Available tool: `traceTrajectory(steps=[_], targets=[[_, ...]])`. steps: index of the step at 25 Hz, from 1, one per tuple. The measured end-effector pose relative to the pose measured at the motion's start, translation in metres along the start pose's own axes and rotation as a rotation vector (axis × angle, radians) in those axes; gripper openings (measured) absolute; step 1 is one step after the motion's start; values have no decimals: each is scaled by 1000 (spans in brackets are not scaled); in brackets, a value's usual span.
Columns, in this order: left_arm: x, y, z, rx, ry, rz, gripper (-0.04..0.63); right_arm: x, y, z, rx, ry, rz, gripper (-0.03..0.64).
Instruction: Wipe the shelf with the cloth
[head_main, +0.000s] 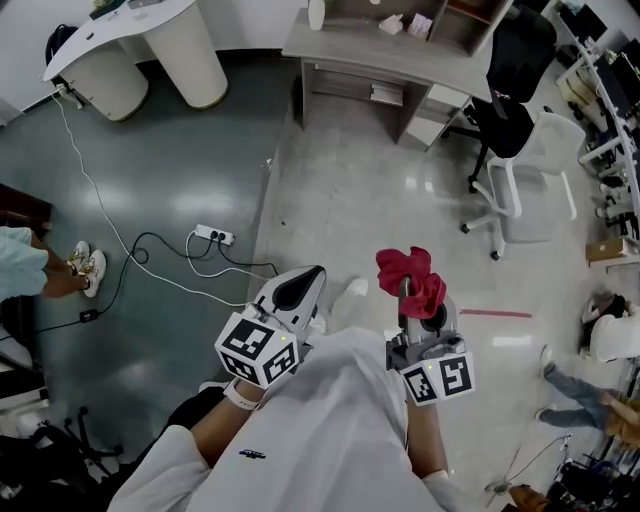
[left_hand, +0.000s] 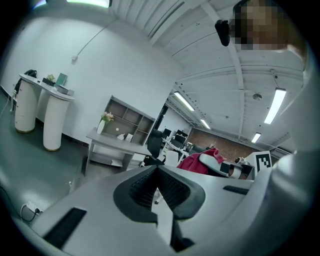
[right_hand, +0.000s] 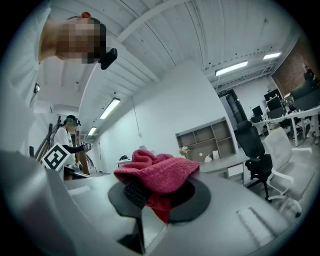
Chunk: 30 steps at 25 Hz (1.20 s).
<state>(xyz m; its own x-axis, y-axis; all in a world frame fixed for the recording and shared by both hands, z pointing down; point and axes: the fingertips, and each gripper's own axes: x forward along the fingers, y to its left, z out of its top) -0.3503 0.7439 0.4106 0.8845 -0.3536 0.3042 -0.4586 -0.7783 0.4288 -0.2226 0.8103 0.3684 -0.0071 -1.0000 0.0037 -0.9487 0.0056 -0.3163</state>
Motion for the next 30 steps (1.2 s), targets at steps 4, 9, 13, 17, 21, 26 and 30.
traceTrajectory(steps=[4,9,13,17,21,26,30], targets=[[29,18,11,-8,0,34,0,31,-30,-2,16,6,10,64],[85,42,46,-12,4,93,0,92,-77,7,48,27,42,64],[137,55,81,20,-5,106,0,143,-112,20,42,22,89,64],[178,70,104,16,-19,143,0,183,-147,37,39,2,119,64],[227,75,119,24,-19,139,0,215,-191,48,47,-20,115,64],[282,80,143,35,-32,131,0,248,-237,54,58,-10,113,64],[305,106,153,9,-33,170,0,283,-267,47,76,20,94,64]])
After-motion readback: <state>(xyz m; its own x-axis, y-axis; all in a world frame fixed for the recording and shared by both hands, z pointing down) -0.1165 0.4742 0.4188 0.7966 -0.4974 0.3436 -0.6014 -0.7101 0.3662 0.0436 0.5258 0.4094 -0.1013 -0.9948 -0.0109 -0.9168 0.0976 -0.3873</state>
